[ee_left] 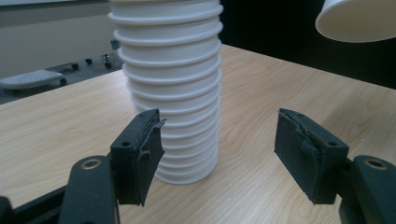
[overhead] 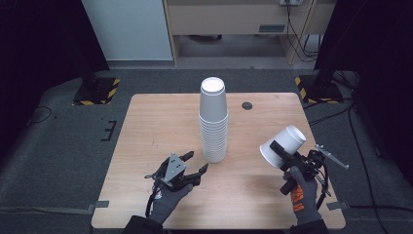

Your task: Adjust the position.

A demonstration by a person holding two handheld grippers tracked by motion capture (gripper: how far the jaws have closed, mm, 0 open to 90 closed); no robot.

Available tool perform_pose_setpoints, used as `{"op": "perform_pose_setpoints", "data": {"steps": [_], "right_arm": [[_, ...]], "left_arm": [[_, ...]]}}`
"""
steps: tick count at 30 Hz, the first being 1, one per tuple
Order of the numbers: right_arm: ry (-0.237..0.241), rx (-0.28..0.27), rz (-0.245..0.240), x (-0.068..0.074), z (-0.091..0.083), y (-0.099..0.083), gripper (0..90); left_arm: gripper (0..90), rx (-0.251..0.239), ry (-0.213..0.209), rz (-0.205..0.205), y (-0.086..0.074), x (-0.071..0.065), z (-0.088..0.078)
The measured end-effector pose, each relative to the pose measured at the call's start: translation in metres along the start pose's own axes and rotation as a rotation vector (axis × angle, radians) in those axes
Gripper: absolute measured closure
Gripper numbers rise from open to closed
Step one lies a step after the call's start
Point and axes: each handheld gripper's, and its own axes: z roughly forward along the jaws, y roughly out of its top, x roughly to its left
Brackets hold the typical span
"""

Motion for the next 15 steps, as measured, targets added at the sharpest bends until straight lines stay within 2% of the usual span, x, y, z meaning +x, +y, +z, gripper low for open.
{"op": "perform_pose_setpoints", "data": {"steps": [6,15], "right_arm": [[0.010,0.007,0.017,0.001,0.000,-0.001,15.2],[0.016,0.010,0.032,0.000,0.001,-0.002,15.2]], "left_arm": [[32.5,-0.014,-0.033,0.025,0.006,-0.013,0.013],[33.9,-0.033,-0.073,0.036,0.013,-0.027,0.029]]}}
